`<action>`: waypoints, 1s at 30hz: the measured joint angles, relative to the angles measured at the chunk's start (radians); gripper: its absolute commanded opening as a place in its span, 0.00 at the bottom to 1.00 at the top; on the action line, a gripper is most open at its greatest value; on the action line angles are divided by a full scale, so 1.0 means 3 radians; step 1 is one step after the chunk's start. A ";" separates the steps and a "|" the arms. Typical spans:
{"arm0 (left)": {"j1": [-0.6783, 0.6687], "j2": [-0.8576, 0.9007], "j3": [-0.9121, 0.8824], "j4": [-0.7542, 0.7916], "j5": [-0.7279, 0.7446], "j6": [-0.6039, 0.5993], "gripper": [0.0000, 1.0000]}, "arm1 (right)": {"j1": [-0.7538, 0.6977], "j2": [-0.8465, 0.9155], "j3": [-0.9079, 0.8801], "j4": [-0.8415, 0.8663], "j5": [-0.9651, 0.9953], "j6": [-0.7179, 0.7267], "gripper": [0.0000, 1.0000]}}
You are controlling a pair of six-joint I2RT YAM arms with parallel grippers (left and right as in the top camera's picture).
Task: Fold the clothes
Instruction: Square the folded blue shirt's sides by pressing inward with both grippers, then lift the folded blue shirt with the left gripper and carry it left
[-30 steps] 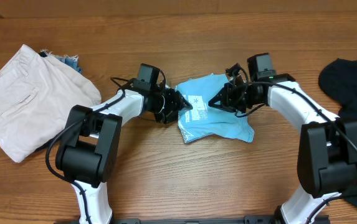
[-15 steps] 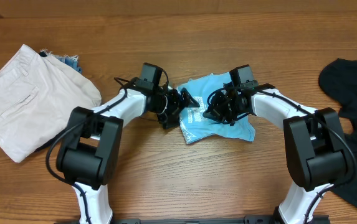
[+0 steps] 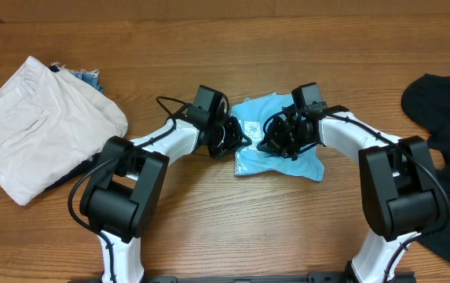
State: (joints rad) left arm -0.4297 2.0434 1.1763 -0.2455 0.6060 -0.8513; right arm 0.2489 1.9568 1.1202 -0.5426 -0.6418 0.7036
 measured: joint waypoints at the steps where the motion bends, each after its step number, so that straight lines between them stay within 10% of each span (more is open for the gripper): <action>1: 0.0011 -0.0014 0.0000 -0.0028 -0.0003 0.0088 0.04 | -0.0011 -0.0010 -0.0001 -0.0067 -0.0034 -0.0095 0.04; 16: 0.1278 -0.2041 -0.0074 -0.0833 -0.0401 0.2018 0.04 | -0.0278 -0.1424 0.0062 -0.0641 0.0215 -0.0727 0.04; 30: 0.3572 -0.2118 -0.0062 -0.1255 -0.0462 0.3044 0.04 | -0.0278 -0.1420 0.0062 -0.0673 0.0245 -0.0755 0.04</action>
State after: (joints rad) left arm 0.6418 1.4078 1.1576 -0.6220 0.4675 0.0620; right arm 0.1654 1.5307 1.1389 -0.7444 -0.5682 0.4770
